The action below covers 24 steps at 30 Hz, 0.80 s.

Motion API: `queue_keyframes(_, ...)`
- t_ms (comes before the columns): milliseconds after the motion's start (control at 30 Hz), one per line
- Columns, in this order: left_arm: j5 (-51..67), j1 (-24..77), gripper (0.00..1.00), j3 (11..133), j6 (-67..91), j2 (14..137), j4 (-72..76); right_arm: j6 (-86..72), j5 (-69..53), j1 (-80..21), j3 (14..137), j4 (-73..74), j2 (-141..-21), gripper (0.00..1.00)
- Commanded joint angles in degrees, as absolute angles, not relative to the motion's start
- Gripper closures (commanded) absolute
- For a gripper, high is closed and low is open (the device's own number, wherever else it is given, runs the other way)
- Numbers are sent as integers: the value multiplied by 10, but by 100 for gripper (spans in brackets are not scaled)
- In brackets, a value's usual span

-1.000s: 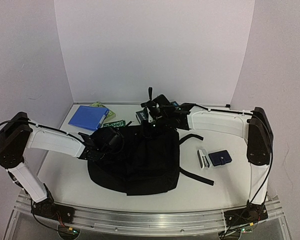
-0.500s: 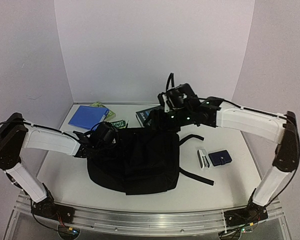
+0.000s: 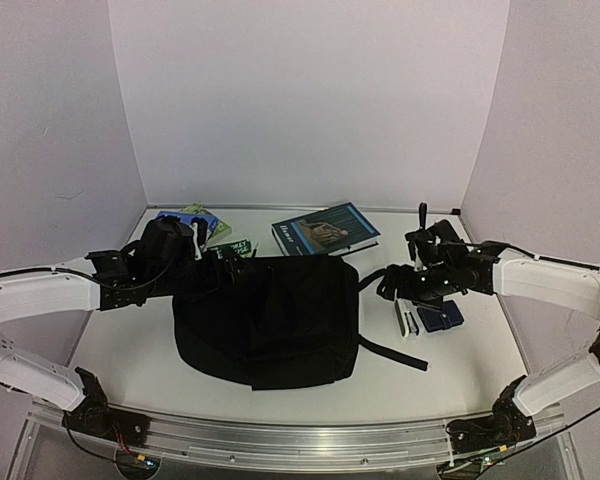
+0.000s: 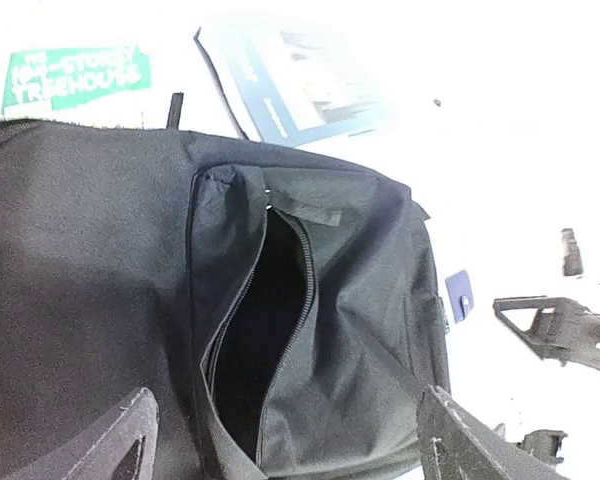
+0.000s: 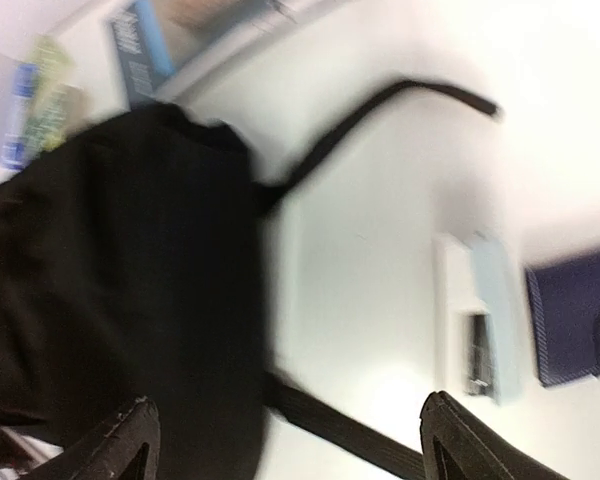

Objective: Pack the student bag
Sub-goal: Pick up the stationery from the center of the board.

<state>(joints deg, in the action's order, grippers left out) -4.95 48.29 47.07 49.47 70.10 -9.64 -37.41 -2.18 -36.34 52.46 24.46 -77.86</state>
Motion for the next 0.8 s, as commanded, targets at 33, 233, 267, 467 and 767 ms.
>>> queue_keyframes(33,-52,475,5,463,494,647,-117,-366,41,-337,493,237,-816,5)
queue_keyframes(233,-14,473,4,470,491,640,-116,-355,50,-311,465,198,-867,2)
queue_keyframes(267,-11,473,3,472,491,643,-116,-354,51,-311,464,193,-876,2)
queue_keyframes(467,15,472,3,481,490,659,-110,-350,50,-311,454,173,-912,7)
queue_keyframes(767,35,468,3,491,490,686,-103,-341,33,-311,446,154,-927,37)
